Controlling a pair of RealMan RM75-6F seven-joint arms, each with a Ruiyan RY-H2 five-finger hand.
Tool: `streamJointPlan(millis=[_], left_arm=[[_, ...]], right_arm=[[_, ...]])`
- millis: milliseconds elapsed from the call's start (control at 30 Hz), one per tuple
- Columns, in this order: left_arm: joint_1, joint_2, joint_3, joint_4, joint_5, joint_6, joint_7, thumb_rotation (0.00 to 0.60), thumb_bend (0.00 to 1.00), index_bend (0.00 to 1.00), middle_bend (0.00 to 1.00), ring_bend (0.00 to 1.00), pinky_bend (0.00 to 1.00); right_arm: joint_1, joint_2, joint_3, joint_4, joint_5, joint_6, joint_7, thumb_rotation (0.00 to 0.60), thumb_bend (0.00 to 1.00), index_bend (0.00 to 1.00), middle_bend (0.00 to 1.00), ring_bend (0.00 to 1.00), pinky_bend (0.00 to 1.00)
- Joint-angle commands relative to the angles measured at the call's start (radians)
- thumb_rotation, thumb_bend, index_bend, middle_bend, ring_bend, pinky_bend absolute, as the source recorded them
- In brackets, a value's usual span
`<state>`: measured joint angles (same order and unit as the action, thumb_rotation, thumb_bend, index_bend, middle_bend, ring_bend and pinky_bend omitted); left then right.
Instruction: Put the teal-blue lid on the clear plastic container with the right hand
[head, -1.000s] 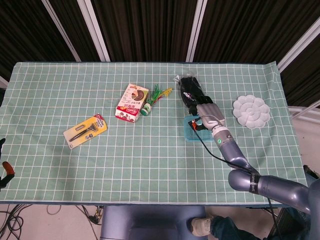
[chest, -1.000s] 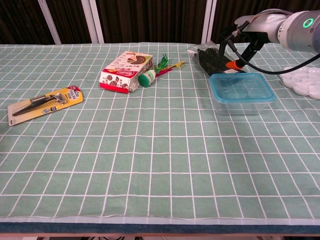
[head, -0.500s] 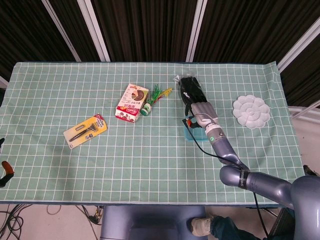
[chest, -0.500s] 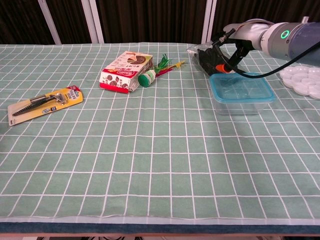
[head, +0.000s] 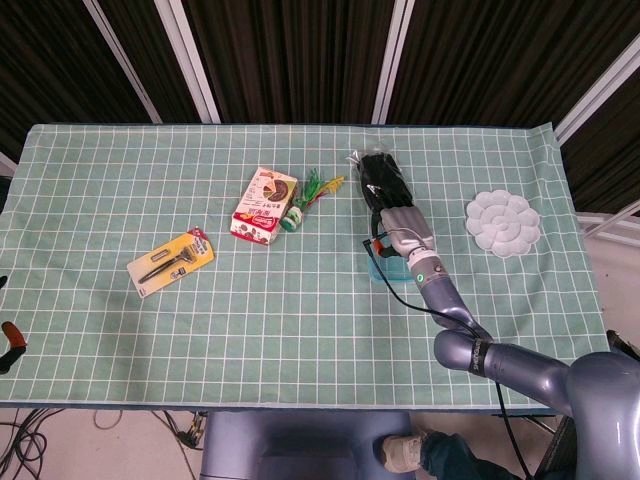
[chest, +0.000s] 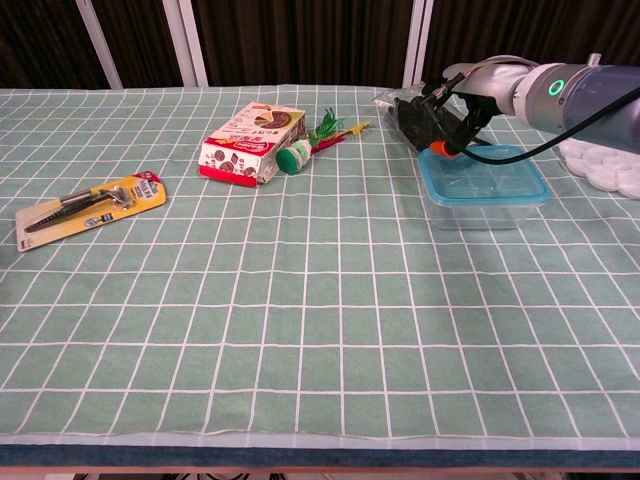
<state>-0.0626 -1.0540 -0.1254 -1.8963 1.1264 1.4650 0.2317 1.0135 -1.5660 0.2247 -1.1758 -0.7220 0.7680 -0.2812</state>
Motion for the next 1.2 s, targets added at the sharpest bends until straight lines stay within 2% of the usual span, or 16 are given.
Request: streamJointPlan(millis=[33,733,1000,1200], left_arm=[[0.0,0.0,-0.001,0.0,-0.003,0.001,-0.001,0.6,0.77,0.05,0.0,0.0,0.0],[-0.005,-0.003,-0.004,0.004,-0.015,0.003,0.007,0.6,0.77,0.05,0.0,0.0,0.0],[-0.005,-0.001,-0.003,0.003,-0.015,0.003,0.006,0.6,0.77,0.05,0.0,0.0,0.0],[-0.005,0.0,-0.003,0.001,-0.015,0.004,0.004,0.6,0.77,0.05,0.0,0.0,0.0]], right_arm=[[0.001,-0.013,0.002,0.027,0.006,-0.015,-0.001,0.6,0.45,0.56,0.04,0.0,0.0],[-0.008,-0.055,0.002,0.149,0.007,-0.097,0.002,0.6,0.46,0.57,0.04,0.0,0.0],[-0.008,-0.052,-0.002,0.153,0.01,-0.12,-0.007,0.6,0.46,0.58,0.04,0.0,0.0],[-0.012,-0.04,0.024,0.137,-0.001,-0.091,0.01,0.6,0.46,0.58,0.04,0.0,0.0]])
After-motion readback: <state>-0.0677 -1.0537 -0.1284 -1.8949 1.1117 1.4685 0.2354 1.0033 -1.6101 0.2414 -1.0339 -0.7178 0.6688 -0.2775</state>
